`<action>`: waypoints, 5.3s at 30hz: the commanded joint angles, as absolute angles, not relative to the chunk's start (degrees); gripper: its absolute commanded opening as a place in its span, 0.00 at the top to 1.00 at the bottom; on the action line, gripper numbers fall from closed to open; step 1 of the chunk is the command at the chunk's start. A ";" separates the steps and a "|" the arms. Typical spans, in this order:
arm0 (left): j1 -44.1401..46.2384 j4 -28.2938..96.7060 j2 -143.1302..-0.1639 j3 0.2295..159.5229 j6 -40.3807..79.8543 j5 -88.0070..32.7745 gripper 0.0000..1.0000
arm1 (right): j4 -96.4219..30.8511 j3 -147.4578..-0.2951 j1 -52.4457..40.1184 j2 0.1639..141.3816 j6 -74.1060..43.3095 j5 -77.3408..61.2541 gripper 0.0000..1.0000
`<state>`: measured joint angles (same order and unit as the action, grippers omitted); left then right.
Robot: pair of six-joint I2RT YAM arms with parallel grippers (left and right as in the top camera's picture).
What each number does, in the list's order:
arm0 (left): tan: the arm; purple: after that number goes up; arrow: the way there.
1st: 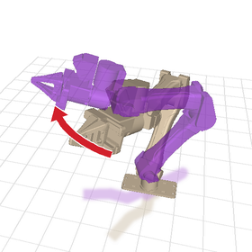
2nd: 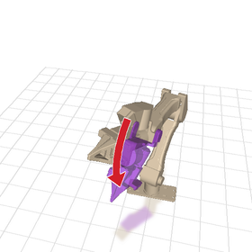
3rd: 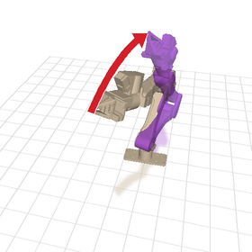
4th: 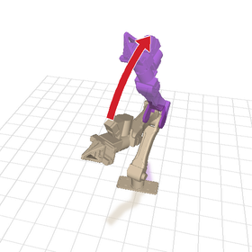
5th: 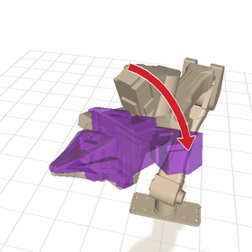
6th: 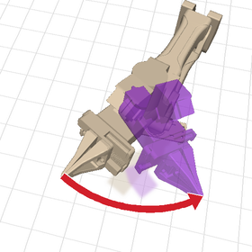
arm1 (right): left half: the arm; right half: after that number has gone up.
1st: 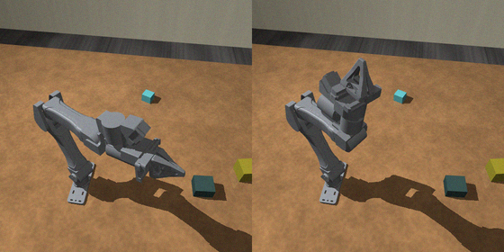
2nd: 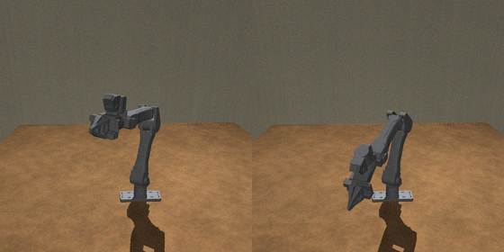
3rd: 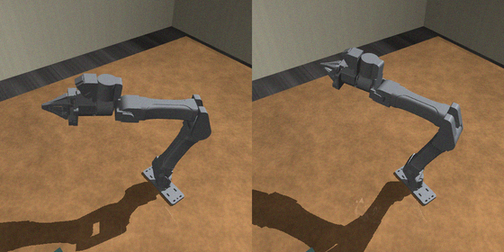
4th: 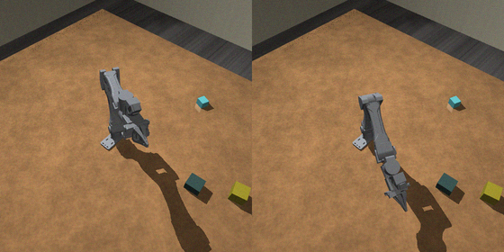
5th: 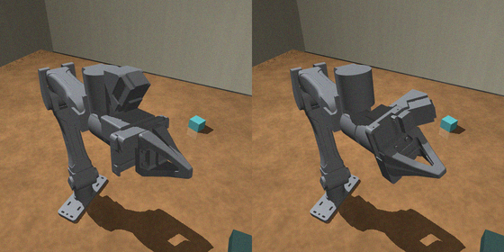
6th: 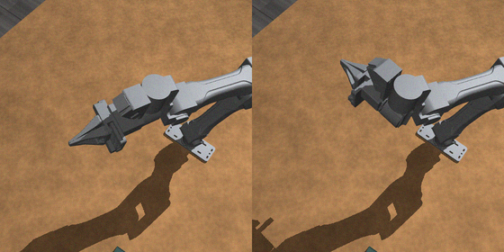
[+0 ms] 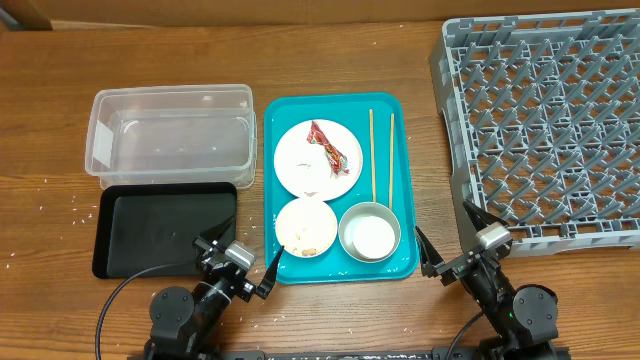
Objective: Sort waste into correct bins and load items into the dishwasher
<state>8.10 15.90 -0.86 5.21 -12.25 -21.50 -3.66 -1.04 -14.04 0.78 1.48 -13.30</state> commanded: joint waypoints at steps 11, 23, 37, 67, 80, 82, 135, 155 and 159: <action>7.53 16.01 -0.36 5.06 -12.86 -20.43 0.00 | -3.68 -0.49 -14.41 0.30 1.54 -11.46 0.00; 7.53 16.01 -0.36 5.06 -12.86 -20.43 0.00 | -3.68 -0.49 -14.41 0.30 1.54 -11.46 0.00; 7.53 15.99 -0.36 5.06 -12.86 -20.43 0.00 | -3.68 -0.49 -14.41 0.30 1.54 -11.46 0.00; 7.51 -0.34 -3.64 11.07 2.76 -29.52 0.00 | -19.22 -21.34 -14.50 5.93 -2.17 -16.05 0.00; 7.51 9.82 -39.44 38.81 11.79 -46.35 0.00 | -50.68 -56.82 -14.50 39.72 -5.08 -12.08 0.00; 7.51 14.06 -45.21 44.69 11.49 -49.32 0.00 | -53.63 -60.84 -14.50 45.08 -7.70 -12.36 0.00; 37.85 56.12 -79.40 84.93 12.88 0.34 0.00 | -70.06 -78.78 -8.95 66.41 -7.90 -27.22 0.00; 37.87 60.53 -84.79 83.61 14.39 -4.86 0.02 | -83.55 -82.50 -8.95 72.34 -14.76 -19.09 0.00; 37.87 61.82 -89.58 83.61 14.39 -7.75 0.12 | -80.66 -77.38 -8.95 72.34 -20.32 -17.80 0.00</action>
